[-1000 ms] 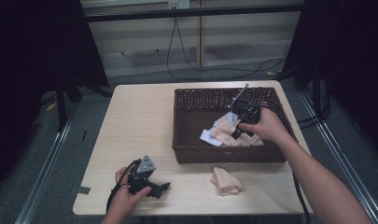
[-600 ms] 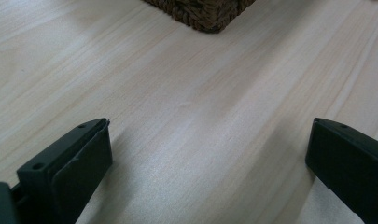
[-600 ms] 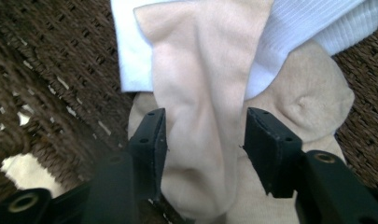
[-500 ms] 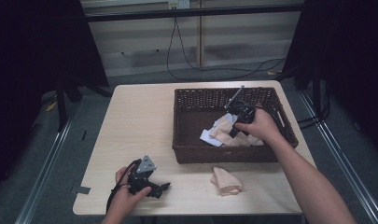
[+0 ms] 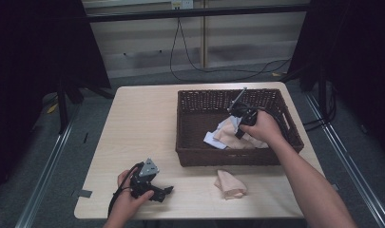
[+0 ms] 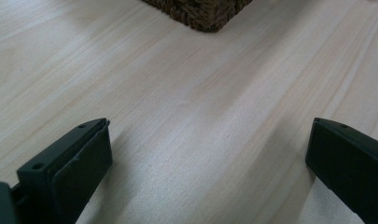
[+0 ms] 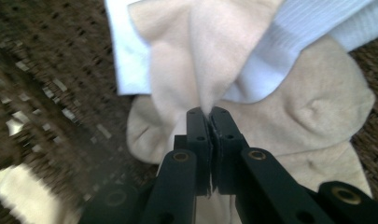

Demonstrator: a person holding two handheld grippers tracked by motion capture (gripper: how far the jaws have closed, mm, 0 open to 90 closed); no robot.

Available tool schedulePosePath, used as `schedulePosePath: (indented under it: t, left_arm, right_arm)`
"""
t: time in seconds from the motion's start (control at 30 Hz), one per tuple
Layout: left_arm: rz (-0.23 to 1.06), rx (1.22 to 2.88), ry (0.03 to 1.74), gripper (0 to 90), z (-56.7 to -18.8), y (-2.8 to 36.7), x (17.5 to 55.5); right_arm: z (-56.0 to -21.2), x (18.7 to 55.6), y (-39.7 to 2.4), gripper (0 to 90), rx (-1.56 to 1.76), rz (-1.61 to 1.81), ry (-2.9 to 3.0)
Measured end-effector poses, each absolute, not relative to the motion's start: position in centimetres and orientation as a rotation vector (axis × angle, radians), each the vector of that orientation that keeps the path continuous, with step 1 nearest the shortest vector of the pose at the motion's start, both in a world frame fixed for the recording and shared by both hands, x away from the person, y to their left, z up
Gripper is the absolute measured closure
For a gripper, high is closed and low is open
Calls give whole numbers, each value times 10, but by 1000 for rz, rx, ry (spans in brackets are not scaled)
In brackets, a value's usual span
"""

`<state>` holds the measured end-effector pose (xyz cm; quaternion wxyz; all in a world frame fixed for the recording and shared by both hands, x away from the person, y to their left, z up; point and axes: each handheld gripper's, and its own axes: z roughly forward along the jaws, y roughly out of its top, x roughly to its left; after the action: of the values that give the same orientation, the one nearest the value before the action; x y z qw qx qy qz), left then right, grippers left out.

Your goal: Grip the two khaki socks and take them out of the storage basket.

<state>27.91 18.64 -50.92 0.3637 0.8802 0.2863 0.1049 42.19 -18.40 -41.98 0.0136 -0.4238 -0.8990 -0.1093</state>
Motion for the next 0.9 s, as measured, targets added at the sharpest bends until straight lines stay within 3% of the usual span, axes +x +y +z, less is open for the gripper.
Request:
schedulePosePath:
  t: [0.9]
  left_arm:
    - [273,2266,735,0,-509,186,279]
  right_arm:
    - [-319,399,-199,881,-1190,-449,-2865]
